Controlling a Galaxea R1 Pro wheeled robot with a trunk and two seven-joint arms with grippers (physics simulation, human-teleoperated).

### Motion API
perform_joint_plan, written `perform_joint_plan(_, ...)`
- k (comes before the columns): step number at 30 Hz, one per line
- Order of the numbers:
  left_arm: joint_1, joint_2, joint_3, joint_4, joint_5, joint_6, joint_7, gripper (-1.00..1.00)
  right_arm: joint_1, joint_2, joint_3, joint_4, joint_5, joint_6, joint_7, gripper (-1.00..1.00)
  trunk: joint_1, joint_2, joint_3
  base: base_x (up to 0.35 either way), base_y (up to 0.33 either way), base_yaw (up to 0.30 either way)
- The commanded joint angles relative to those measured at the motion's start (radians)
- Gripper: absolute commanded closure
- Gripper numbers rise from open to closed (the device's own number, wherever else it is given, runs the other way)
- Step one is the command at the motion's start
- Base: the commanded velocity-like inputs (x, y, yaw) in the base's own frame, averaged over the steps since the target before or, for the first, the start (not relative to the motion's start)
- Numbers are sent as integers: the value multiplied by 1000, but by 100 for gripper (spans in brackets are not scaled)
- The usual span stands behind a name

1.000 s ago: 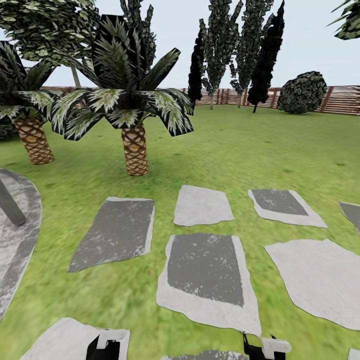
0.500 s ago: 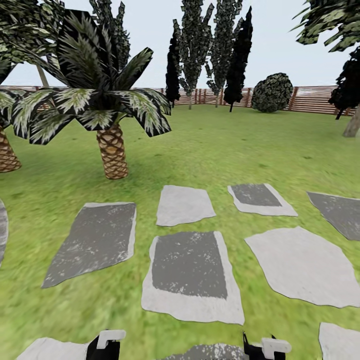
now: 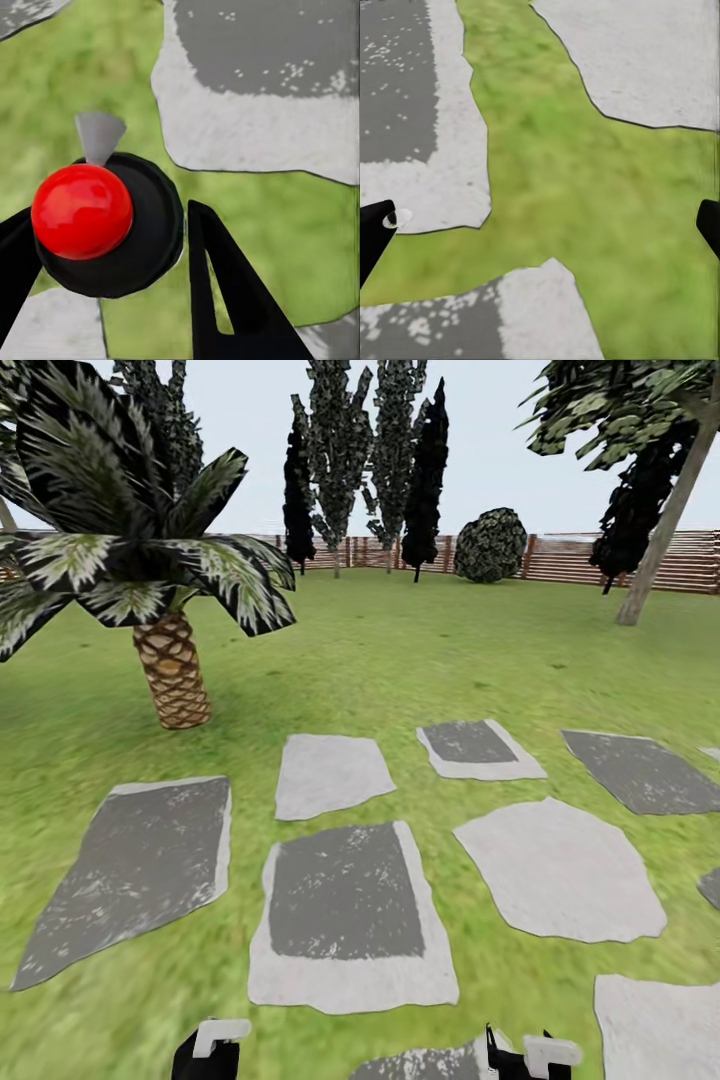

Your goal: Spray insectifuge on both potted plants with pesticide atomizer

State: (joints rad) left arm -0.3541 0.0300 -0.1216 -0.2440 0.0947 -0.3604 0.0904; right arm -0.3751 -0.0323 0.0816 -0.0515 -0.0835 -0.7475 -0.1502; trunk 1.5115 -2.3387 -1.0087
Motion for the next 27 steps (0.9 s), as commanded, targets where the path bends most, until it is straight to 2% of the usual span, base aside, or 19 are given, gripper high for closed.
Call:
perform_joint_plan(1, 0, 1, -9, 0, 10, -3, 5, 100, -1, 0, 9, 1, -9, -2, -2, -100, 0, 0, -1, 324, 0, -271)
perform_joint_plan(10, 0, 1, -9, 0, 10, -3, 5, 100, -1, 0, 9, 1, -9, -2, -2, -100, 0, 0, -1, 336, -4, -271)
perform_joint_plan(16, 0, 1, -9, 0, 10, -3, 5, 100, -1, 0, 9, 1, -9, -3, -2, -100, 0, 0, -1, 283, -130, -271)
perform_joint_plan(27, 0, 2, -9, 0, 10, -3, 5, 100, -1, 0, 9, 1, -9, -2, -2, -100, 0, 0, -1, 32, -10, -271)
